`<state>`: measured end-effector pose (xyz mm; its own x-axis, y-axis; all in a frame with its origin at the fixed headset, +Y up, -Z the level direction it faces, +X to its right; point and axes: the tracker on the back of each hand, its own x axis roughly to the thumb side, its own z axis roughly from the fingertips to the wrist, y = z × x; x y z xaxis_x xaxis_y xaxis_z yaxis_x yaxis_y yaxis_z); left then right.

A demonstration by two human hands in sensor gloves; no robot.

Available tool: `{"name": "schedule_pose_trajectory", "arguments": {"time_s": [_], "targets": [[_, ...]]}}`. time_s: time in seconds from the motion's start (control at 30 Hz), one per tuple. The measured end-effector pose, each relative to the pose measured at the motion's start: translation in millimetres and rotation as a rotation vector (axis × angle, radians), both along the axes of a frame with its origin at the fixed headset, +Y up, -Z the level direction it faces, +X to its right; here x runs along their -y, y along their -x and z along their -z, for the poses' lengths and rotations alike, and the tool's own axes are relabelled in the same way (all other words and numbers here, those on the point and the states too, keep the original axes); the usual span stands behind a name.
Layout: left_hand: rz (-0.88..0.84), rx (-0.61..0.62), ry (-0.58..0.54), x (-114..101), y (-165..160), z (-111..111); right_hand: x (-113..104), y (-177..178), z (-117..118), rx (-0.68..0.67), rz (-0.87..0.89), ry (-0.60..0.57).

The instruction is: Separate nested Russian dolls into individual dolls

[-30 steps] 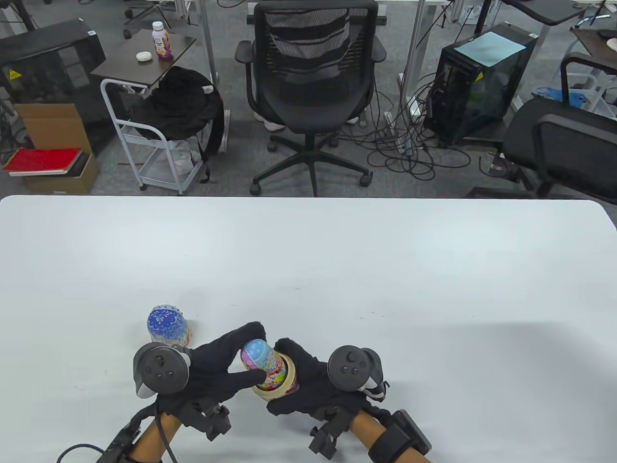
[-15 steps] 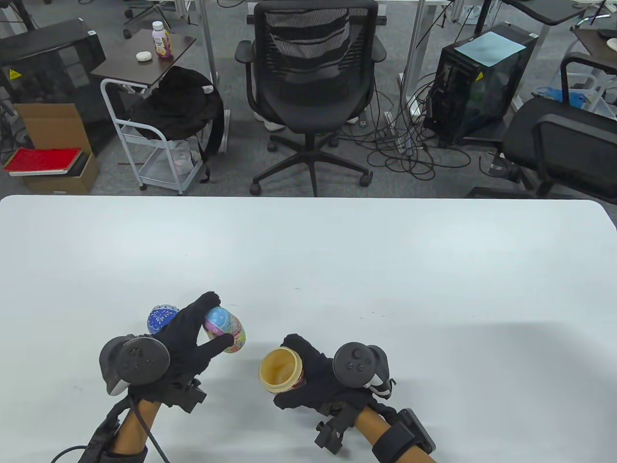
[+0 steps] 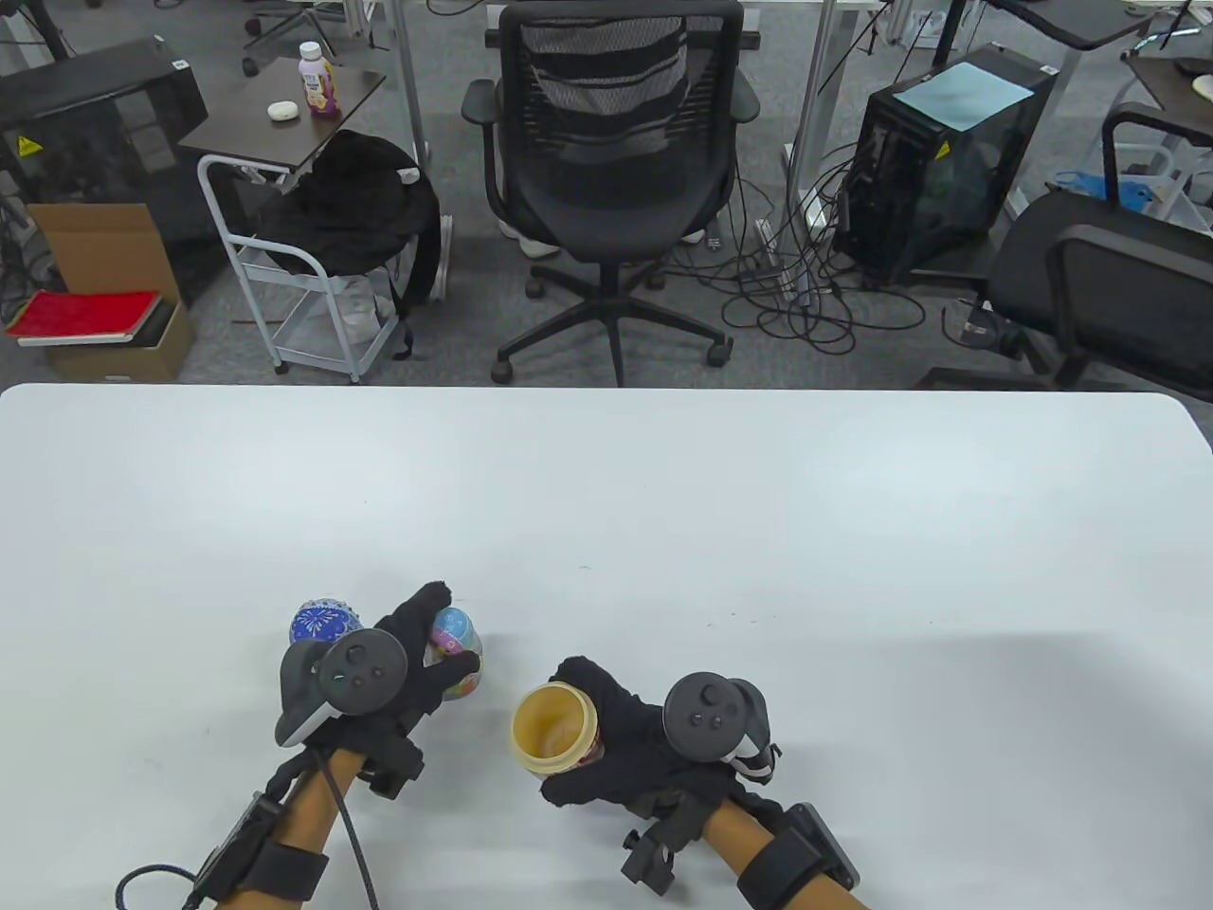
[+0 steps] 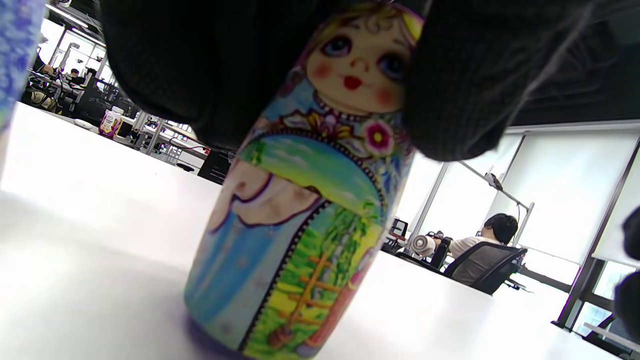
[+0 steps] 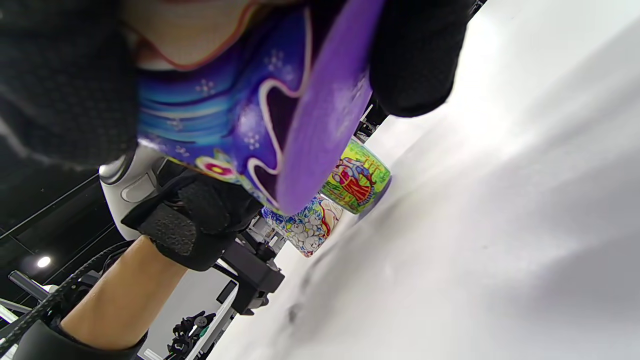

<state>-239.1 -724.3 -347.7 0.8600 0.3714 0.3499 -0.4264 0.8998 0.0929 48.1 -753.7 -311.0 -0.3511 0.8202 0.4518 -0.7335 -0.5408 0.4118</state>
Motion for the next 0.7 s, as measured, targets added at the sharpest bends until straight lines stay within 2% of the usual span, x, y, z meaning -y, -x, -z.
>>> {"name": "schedule_pose_trajectory", "arguments": {"time_s": [0.23, 0.3, 0.37, 0.43, 0.5, 0.57, 0.63, 0.7], "targets": [[0.008, 0.007, 0.008, 3.8, -3.1, 1.8, -0.5, 0.1, -0.6, 0.001, 0.003, -0.002], [0.011, 0.022, 0.044, 3.5, -2.1, 0.4, -0.4, 0.1, -0.7, -0.002, 0.003, -0.004], [0.004, 0.044, 0.020, -3.1, 1.9, -4.7, -0.1, 0.0, -0.4, -0.004, 0.006, -0.002], [0.003, 0.028, -0.069, -18.1, 13.2, -15.4, 0.0, -0.7, -0.5, -0.001, 0.009, -0.002], [0.027, -0.030, -0.146, -27.8, 26.6, -24.1, -1.1, -1.5, -1.0, 0.007, 0.006, -0.015], [0.102, -0.144, -0.228, -33.3, 48.2, -31.1, -2.6, -1.7, -1.5, 0.012, 0.014, -0.018], [0.162, -0.234, -0.215, -30.4, 64.7, -28.5, -2.9, -1.3, -1.5, 0.011, 0.024, -0.008], [0.179, -0.273, -0.108, -21.4, 78.0, -21.4, -2.2, -1.3, -2.0, 0.009, 0.023, -0.009]]}}
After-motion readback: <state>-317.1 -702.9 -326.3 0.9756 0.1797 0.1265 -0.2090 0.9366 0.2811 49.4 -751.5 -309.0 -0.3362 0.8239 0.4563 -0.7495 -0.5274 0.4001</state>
